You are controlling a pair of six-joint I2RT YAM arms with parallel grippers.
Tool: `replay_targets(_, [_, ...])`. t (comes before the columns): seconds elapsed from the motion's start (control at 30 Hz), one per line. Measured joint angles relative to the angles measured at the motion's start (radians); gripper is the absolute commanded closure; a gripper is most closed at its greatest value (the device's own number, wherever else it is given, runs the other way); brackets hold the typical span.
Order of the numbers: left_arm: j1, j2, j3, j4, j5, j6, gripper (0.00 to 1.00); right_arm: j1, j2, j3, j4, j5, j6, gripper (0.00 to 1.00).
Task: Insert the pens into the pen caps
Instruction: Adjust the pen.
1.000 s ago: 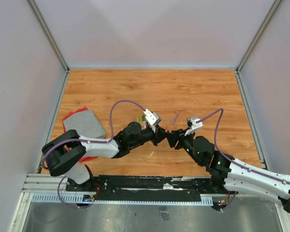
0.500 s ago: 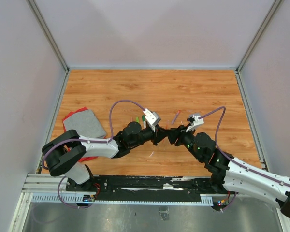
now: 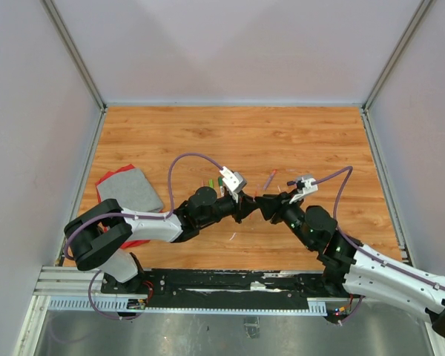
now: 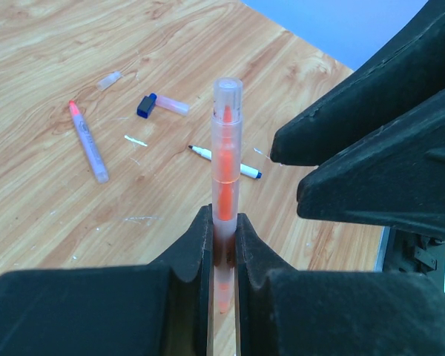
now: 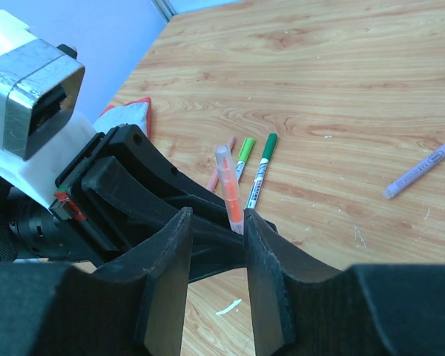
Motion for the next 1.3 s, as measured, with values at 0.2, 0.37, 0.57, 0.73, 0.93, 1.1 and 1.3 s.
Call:
replay_targets(0.2, [0.0, 0.0, 0.0, 0.0, 0.0, 0.0, 0.99, 0.0, 0.016, -0.001, 0.009, 0.001, -0.005, 0.66])
replay_targets(0.37, [0.0, 0.0, 0.0, -0.002, 0.001, 0.0, 1.0, -0.002, 0.088, -0.001, 0.018, 0.004, -0.018, 0.68])
replay_targets(0.57, [0.002, 0.0, 0.0, -0.002, -0.003, 0.0, 1.0, -0.037, 0.155, 0.008, 0.068, -0.006, -0.032, 0.71])
replay_targets(0.73, [0.005, 0.0, 0.0, -0.004, -0.014, 0.0, 1.0, -0.062, 0.198, 0.019, 0.104, -0.044, -0.047, 0.72])
replay_targets(0.93, [0.01, 0.0, 0.0, -0.006, -0.027, 0.001, 1.0, -0.092, 0.227, 0.038, 0.113, -0.111, -0.092, 0.74])
replay_targets(1.1, [0.01, 0.0, 0.0, -0.006, -0.024, 0.001, 0.99, -0.113, 0.246, 0.057, 0.11, -0.175, -0.138, 0.85])
replay_targets(1.3, [0.008, 0.0, 0.0, -0.003, -0.018, 0.0, 0.96, -0.134, 0.243, 0.064, 0.098, -0.233, -0.187, 0.99])
